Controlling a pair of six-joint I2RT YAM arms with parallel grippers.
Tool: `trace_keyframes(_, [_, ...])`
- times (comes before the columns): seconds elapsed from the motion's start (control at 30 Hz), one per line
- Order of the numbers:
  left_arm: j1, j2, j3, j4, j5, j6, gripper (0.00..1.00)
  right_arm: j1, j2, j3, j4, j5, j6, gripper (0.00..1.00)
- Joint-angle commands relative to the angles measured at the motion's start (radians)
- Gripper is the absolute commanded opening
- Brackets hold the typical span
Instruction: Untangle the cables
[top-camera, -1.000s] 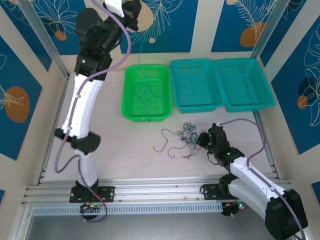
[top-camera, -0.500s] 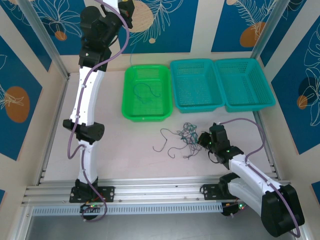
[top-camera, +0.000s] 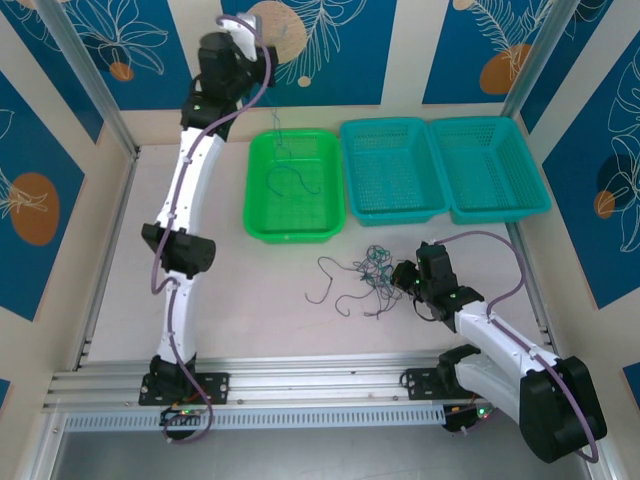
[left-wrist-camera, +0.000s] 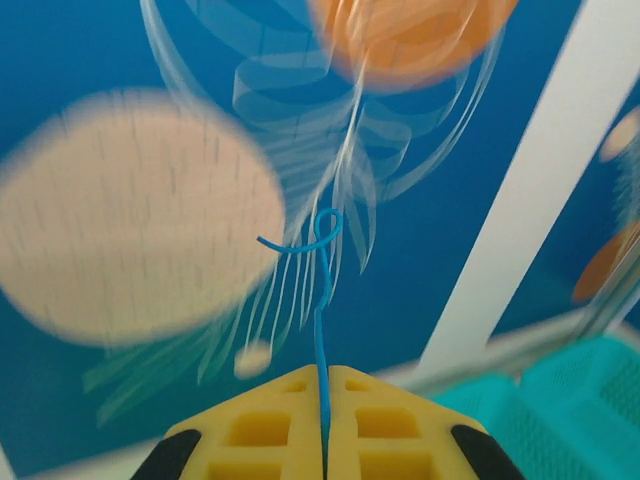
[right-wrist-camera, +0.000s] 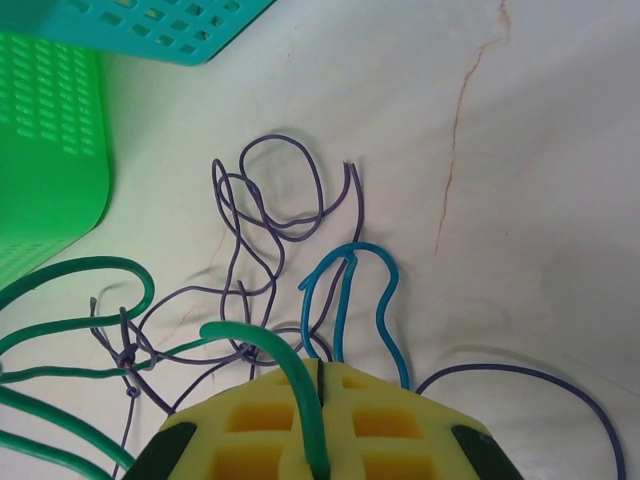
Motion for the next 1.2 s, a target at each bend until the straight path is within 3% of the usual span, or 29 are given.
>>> trace_keyframes(0.0, [-0.018,0.102,0.048,-0.264,-0.034,-0.039,0.0,-0.004,-0.028,0.029,-0.039,-0.015,-0.002,0.0])
trace_keyframes(0.2, [-0.056,0.216,0.062,-0.431,-0.113,-0.018,0.0,-0.004,-0.08,0.022,-0.069,-0.008,0.008,0.0])
trace_keyframes(0.37, [-0.07,0.289,0.069,-0.477,-0.157,-0.054,0.0,-0.005,-0.113,0.032,-0.105,-0.011,0.005,0.0])
trace_keyframes(0.4, [-0.07,0.302,0.08,-0.486,-0.172,-0.065,0.12,-0.005,-0.123,0.034,-0.118,-0.011,0.004,0.0])
trace_keyframes(0.5, [-0.07,0.319,0.106,-0.501,-0.173,-0.066,0.78,-0.005,-0.155,0.034,-0.144,-0.004,-0.002,0.0])
trace_keyframes(0.53, [-0.07,0.315,0.106,-0.5,-0.166,-0.063,0.89,-0.006,-0.165,0.033,-0.153,0.0,-0.002,0.0])
trace_keyframes(0.6, [-0.07,0.301,0.106,-0.498,-0.144,-0.052,0.97,-0.006,-0.188,0.027,-0.165,0.008,-0.003,0.0])
trace_keyframes(0.7, [-0.069,0.26,0.083,-0.501,-0.136,-0.03,1.0,-0.006,-0.211,0.022,-0.176,0.01,-0.002,0.0])
trace_keyframes(0.83, [-0.032,0.091,-0.115,-0.454,-0.091,-0.011,1.0,-0.006,-0.225,0.041,-0.207,0.007,-0.017,0.0])
trace_keyframes(1.03, [0.014,-0.268,-0.512,-0.451,-0.051,0.137,1.0,-0.006,-0.23,0.049,-0.2,-0.028,-0.055,0.01])
trace_keyframes(1.17, [0.032,-0.53,-0.839,-0.344,0.087,0.088,1.0,-0.006,-0.23,0.057,-0.195,-0.054,-0.089,0.02])
